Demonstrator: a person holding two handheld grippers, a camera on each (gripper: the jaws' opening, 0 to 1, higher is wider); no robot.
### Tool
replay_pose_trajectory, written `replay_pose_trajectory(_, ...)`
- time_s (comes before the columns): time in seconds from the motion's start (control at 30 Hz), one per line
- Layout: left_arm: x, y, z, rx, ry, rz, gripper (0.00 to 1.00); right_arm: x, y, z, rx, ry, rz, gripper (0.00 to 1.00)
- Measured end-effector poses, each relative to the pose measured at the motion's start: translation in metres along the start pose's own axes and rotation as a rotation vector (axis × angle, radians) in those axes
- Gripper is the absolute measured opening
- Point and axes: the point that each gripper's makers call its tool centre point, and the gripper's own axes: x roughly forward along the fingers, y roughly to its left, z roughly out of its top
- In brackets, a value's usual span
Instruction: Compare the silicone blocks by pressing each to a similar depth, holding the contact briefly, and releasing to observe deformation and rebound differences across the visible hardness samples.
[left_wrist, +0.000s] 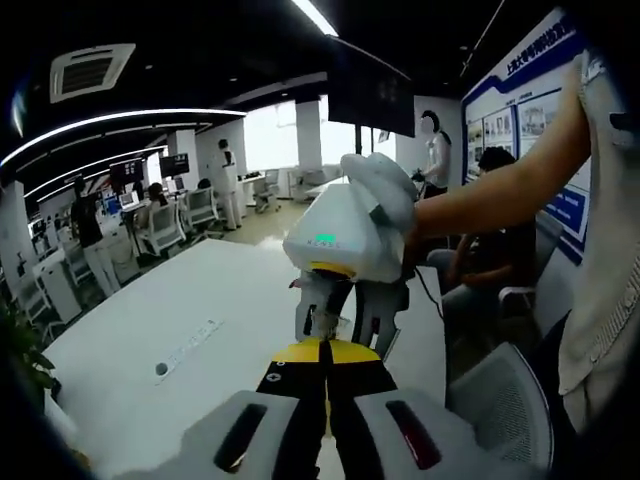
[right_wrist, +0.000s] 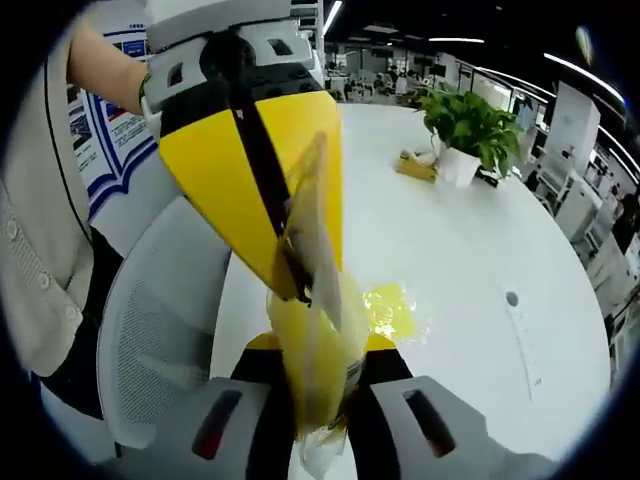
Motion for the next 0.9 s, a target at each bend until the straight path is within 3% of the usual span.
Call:
replay_pose_trajectory(0.1,-0.002,0.0,-0.001,-0.002,0.003,-0.004,0.0,0.001,0.004,0.001,-0.026,-0.008,0.017,0.1)
replay_pose_trajectory(0.37,0.002,-0.013,0.0,0.01,0.016,0.009,0.0,0.002,0.004,-0.003,0.041,0.026,0.024,0.09)
replay_pose_trajectory(0.57,0.007,-0.024,0.0,0.007,0.025,0.004,0.0,0.001,0.005,-0.008,0.021,0.038,0.036,0.08)
replay_pose_trajectory(0.9,0.011,-0.027,0.001,0.008,0.03,0.001,0.0,0.0,0.002,-0.012,0.027,0.026,0.04,0.09)
